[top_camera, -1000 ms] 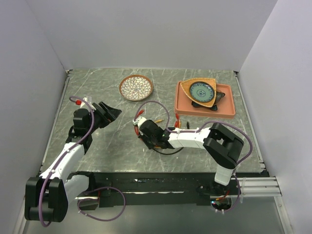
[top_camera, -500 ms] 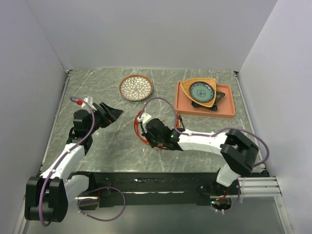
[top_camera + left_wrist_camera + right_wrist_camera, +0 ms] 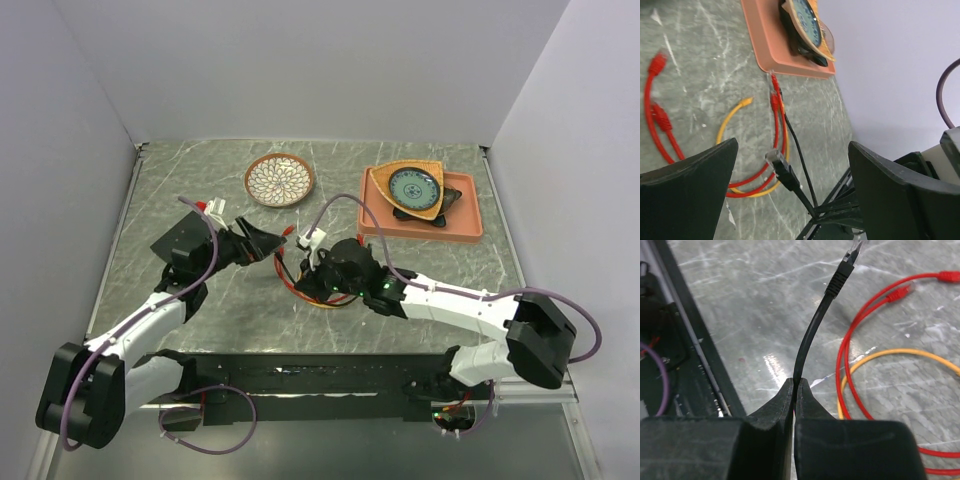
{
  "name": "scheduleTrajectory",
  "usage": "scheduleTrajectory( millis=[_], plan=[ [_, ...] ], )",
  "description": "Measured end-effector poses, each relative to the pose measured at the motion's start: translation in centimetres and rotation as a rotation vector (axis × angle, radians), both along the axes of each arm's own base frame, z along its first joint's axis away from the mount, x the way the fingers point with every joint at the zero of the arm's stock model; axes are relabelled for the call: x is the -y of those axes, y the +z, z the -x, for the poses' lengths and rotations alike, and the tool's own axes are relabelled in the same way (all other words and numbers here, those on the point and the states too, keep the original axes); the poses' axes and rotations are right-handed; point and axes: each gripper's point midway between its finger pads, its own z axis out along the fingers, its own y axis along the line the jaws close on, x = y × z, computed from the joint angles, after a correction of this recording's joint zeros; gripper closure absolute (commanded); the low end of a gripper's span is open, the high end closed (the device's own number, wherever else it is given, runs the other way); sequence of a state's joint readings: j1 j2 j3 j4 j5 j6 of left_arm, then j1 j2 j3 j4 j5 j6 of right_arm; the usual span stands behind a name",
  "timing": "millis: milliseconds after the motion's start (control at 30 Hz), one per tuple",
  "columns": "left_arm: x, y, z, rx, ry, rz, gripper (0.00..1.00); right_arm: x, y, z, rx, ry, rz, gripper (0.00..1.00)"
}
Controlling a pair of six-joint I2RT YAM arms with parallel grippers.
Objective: Insert the plug into the switch port
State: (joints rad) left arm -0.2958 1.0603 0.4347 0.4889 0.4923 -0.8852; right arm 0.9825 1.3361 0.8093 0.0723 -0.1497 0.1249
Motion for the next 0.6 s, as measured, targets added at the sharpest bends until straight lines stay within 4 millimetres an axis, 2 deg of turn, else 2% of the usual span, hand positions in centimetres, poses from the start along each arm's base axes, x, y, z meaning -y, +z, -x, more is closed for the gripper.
scheduleTrajectory(
  millis=[400, 567, 600],
  plan=[
    [0.8, 0.6, 0.3, 0.015, -0.021, 0.004, 0.14, 0.6, 3.0, 1.1, 0.041, 0.054, -0.093, 1.00],
    [0.9, 0.8, 0.5, 0.020, -0.025, 0.006, 0.19, 1.1, 2.9, 1.4, 0.046, 0.052, -0.101, 1.00],
    [1.0, 0.8, 0.5, 0.021, -0.026, 0.006, 0.23, 1.1, 2.9, 1.4, 0.046, 0.052, -0.100, 1.00]
  ],
)
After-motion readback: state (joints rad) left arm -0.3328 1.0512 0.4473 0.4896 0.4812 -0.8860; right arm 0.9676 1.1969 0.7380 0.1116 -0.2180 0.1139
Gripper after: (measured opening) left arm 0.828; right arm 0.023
